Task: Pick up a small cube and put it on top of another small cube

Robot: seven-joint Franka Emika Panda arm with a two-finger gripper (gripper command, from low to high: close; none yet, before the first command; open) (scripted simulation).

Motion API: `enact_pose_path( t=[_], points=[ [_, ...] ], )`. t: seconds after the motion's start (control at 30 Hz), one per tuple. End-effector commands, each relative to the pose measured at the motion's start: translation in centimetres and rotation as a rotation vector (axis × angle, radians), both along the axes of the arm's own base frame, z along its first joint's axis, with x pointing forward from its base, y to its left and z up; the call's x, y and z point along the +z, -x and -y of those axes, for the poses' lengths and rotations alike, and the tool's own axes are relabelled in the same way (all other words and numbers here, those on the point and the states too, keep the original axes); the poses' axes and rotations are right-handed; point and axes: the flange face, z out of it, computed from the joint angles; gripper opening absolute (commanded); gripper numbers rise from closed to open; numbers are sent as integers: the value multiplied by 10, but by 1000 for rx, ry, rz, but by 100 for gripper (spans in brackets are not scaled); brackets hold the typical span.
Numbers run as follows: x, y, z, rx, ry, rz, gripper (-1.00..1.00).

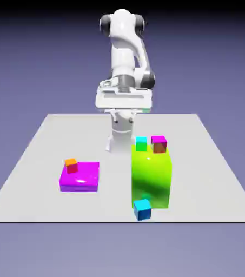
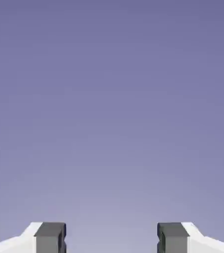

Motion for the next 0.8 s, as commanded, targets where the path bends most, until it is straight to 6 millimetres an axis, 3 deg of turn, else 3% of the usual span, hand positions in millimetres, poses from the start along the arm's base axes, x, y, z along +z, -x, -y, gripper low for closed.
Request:
enact_pose_path(
  t=[0.0, 0.4, 0.77],
  points=[
    [-4, -10, -3, 7, 8, -41, 0],
    [-73, -116, -43, 78, 93, -524, 0],
    [-169, -179, -76, 127, 158, -955, 0]
  ],
)
